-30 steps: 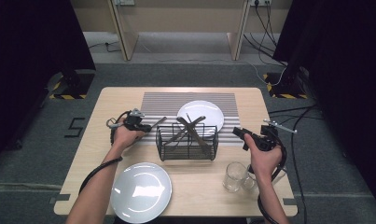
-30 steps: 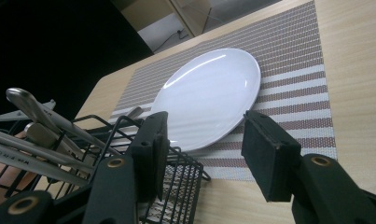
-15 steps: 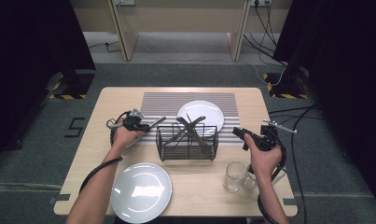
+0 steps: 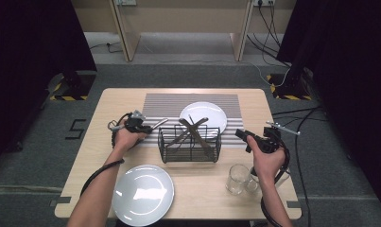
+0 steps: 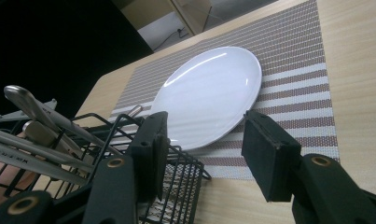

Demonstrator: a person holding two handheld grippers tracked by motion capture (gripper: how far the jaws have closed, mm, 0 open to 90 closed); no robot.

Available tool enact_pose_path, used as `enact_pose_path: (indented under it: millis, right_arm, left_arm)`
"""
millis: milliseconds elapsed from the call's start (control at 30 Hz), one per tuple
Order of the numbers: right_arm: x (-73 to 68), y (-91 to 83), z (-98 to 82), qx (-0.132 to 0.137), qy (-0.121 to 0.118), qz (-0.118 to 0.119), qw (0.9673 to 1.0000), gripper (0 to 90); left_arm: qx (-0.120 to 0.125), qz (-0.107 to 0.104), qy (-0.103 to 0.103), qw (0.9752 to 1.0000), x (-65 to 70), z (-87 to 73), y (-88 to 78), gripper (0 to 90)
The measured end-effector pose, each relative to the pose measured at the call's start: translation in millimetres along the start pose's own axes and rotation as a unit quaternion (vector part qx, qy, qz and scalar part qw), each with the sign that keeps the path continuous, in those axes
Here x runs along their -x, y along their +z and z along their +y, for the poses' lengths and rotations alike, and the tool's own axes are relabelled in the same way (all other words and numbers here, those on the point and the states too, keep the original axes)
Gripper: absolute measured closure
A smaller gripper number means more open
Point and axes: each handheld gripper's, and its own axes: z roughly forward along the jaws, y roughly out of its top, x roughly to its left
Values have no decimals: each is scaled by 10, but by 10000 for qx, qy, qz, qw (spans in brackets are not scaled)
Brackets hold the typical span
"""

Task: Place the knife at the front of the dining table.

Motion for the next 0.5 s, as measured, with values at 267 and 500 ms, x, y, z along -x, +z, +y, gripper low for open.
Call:
enact_pose_path:
  millis: [267,500]
  right_arm:
    - [1,-1,1,2,1,-4,10000,505]
    - [0,3,-2,3,-16,-18,10000,505]
  left_arm:
    - [22,14,18,10000,1,-9,1,778]
    - [69,43,19,10000,-4,-22,-8,658]
